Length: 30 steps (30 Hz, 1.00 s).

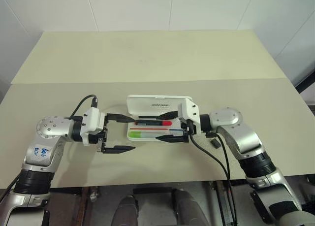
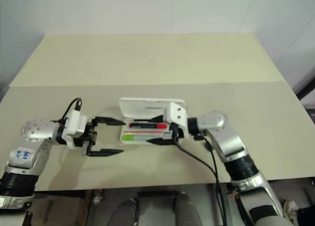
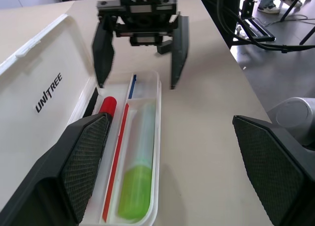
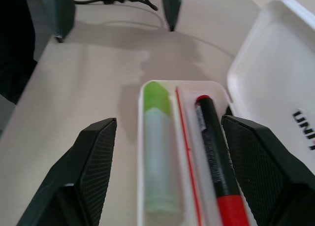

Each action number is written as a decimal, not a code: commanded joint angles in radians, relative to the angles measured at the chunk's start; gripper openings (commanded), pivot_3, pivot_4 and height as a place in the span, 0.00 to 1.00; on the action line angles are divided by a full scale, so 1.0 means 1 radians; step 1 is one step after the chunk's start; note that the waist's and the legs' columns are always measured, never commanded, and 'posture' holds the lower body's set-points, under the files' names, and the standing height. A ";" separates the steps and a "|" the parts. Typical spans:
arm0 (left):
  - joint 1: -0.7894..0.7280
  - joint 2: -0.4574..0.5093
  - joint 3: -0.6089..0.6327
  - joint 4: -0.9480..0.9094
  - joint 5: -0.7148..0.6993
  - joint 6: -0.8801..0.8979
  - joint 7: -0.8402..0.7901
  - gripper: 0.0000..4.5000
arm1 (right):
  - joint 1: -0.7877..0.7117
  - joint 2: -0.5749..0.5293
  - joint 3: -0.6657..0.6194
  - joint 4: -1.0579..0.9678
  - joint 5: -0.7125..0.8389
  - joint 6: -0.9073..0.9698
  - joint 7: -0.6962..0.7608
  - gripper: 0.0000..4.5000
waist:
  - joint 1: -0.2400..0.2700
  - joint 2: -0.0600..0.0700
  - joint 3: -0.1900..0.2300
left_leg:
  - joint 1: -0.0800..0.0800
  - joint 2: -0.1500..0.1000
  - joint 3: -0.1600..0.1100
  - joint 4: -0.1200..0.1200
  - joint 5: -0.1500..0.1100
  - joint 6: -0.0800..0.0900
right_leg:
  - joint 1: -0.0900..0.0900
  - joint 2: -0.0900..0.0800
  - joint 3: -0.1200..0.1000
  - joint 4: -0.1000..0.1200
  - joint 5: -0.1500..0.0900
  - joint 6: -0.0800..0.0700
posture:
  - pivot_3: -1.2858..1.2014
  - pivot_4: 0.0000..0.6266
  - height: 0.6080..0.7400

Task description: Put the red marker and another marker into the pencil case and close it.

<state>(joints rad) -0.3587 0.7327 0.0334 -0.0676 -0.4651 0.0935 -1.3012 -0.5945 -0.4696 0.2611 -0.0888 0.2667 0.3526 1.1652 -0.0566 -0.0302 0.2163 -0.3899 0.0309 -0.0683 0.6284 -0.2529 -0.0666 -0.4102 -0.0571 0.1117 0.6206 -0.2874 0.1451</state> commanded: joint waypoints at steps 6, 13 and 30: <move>-0.032 -0.007 -0.002 -0.008 -0.004 -0.012 -0.007 0.97 | 0.162 -0.187 -0.172 -0.270 0.141 0.114 0.001 0.80 | 0.009 0.000 0.000 | -0.001 0.000 0.000 0.000 0.000 0.000 | 0.000 0.000 0.000 -0.001 0.000 0.000 | 0.52 0.24 1.00; -0.063 -0.030 -0.029 -0.012 -0.015 0.001 -0.020 0.97 | 0.350 -0.355 -0.372 -0.303 0.172 0.134 -0.024 0.80 | 0.013 0.000 0.000 | -0.001 0.000 0.000 0.000 0.000 0.000 | 0.000 0.000 0.000 -0.002 -0.001 0.000 | 0.52 0.24 1.00; -0.164 -0.108 -0.092 0.029 -0.008 0.000 -0.069 0.97 | 0.657 -0.285 -0.635 -0.527 0.195 0.390 -0.439 0.80 | 0.028 -0.001 0.000 | 0.000 0.000 0.000 0.001 0.000 0.000 | 0.001 0.000 0.001 -0.002 -0.001 0.000 | 0.52 0.24 1.00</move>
<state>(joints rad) -0.5076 0.6287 -0.0606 -0.0254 -0.4668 0.1008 -1.3664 0.0514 -0.7761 -0.3432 -0.5355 0.4246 0.6837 0.8003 -0.0291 -0.0308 0.2160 -0.3903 0.0307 -0.0685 0.6290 -0.2529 -0.0663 -0.4090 -0.0564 0.1129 0.6183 -0.2881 0.1453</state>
